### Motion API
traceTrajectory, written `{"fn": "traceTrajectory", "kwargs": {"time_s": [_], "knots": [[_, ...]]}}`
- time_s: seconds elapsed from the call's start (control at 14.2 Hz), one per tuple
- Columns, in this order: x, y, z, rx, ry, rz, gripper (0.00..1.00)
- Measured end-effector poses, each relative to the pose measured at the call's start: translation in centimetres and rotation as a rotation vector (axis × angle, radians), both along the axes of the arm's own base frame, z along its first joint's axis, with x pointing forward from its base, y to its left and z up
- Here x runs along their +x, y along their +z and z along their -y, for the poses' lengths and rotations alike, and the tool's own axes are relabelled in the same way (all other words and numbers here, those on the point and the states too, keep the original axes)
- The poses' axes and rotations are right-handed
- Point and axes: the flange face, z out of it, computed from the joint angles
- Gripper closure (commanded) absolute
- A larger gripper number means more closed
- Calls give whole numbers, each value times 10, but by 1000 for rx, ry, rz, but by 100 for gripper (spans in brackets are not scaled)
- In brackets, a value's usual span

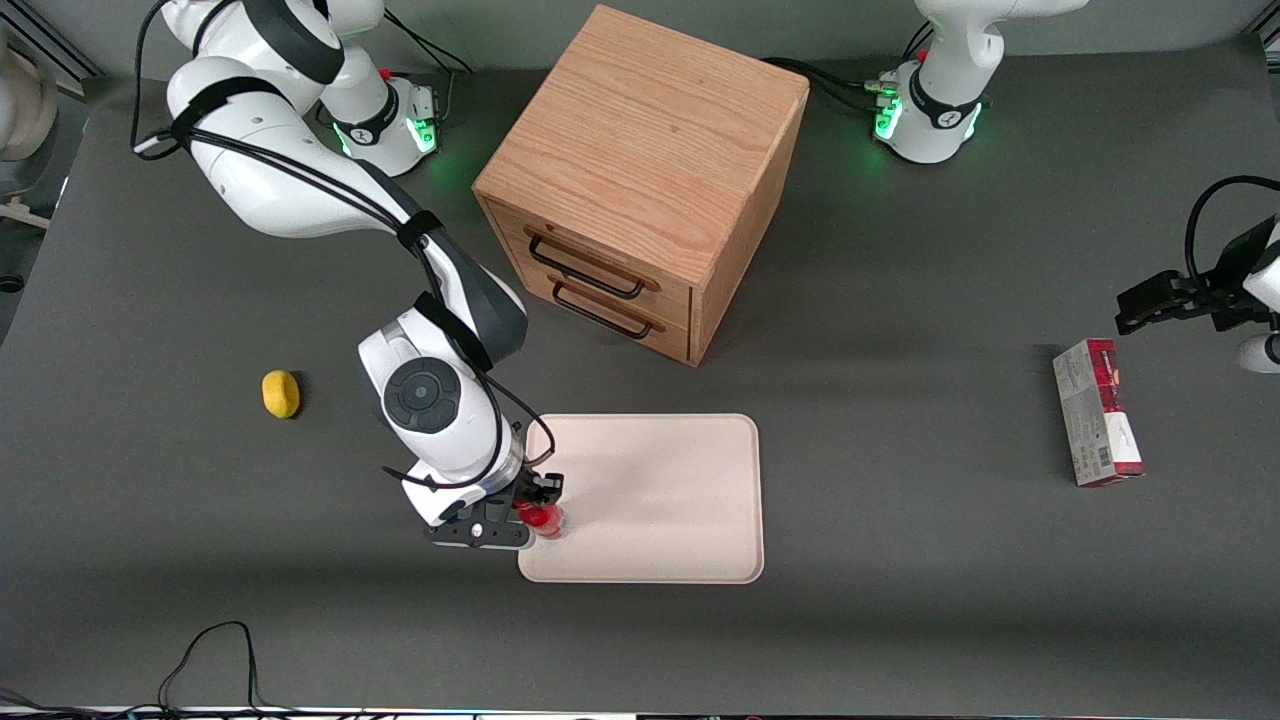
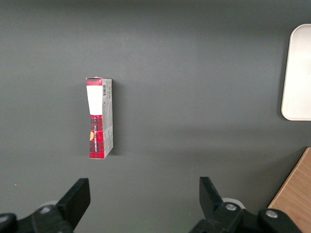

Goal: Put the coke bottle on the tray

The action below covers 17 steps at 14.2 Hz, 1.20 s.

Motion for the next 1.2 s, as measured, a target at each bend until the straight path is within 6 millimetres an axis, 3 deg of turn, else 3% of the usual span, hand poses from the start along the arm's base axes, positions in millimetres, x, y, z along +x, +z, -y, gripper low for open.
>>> {"fn": "traceTrajectory", "kwargs": {"time_s": [0.28, 0.42, 0.56, 0.71, 0.85, 1.06, 1.2], "knots": [[3, 20, 4, -7, -8, 12, 0], [-1, 49, 12, -49, -17, -12, 0], [-8, 93, 30, -72, -38, -41, 0], [-18, 141, 71, -58, -39, -75, 0], [-40, 185, 125, -63, -15, -93, 0], [-96, 235, 222, -67, -35, -121, 0], [-133, 254, 264, -57, -55, -147, 0]]}}
